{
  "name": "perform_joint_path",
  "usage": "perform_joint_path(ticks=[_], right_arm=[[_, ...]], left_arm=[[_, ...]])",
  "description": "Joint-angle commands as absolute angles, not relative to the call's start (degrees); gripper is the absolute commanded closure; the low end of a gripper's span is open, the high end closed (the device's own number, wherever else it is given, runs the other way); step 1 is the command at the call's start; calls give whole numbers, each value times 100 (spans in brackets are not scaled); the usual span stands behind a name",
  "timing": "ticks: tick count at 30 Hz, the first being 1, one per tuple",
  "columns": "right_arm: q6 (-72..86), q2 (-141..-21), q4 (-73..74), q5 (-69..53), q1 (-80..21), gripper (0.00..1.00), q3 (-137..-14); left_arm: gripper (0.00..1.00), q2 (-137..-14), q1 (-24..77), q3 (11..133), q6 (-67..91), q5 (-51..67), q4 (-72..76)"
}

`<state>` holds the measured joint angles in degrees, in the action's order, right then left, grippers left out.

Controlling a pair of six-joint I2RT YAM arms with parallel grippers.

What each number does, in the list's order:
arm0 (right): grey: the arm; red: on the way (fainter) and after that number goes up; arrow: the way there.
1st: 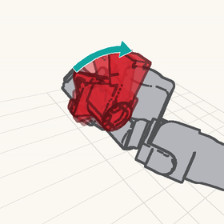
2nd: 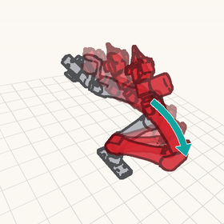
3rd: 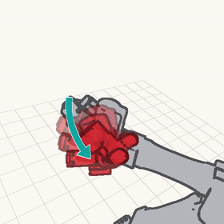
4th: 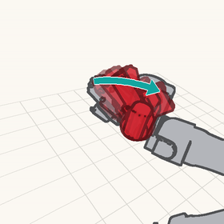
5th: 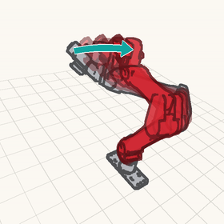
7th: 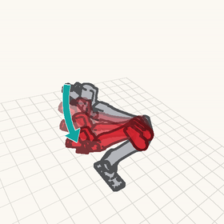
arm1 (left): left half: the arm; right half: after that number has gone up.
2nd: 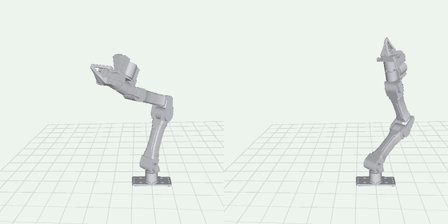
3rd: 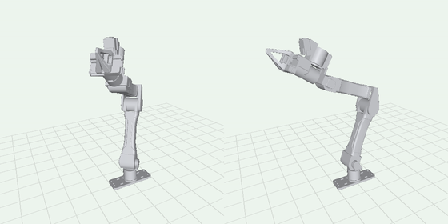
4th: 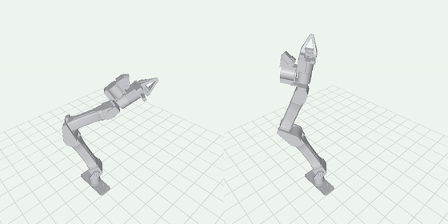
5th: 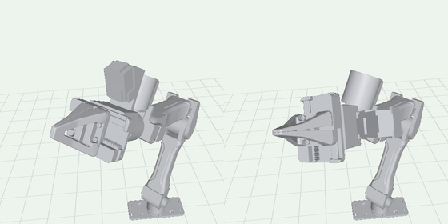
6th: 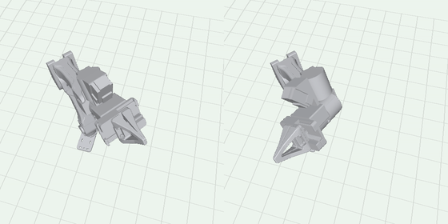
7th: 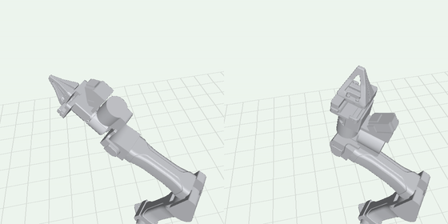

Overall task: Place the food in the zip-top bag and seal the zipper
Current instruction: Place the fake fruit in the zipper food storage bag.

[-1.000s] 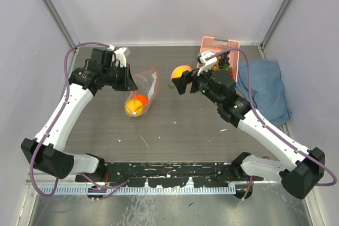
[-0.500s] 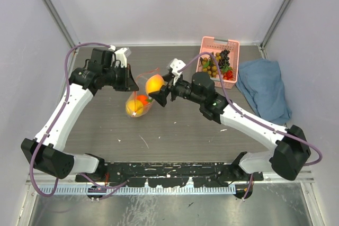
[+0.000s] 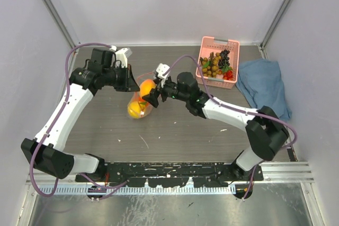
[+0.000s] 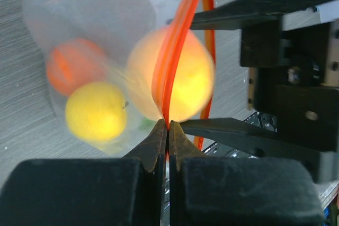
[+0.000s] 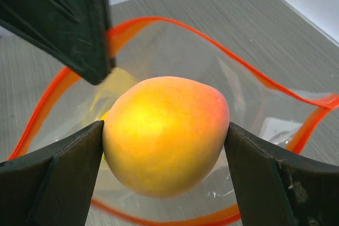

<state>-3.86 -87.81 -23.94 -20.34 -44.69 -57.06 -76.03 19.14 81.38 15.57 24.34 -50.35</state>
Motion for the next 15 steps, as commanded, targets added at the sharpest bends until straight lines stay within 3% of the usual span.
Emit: perform_joint_path(ticks=[1,15], right_arm=[[-430,-9176,-3229,-1870,-4494,34,-6090],[1222,-10438,-4172,-900,-4497,28,-6866]], left_arm=[[100,-7409,1949,8161,1468,2690,-4754],[100,-7516,2025,8164,1494,2906,-4755]])
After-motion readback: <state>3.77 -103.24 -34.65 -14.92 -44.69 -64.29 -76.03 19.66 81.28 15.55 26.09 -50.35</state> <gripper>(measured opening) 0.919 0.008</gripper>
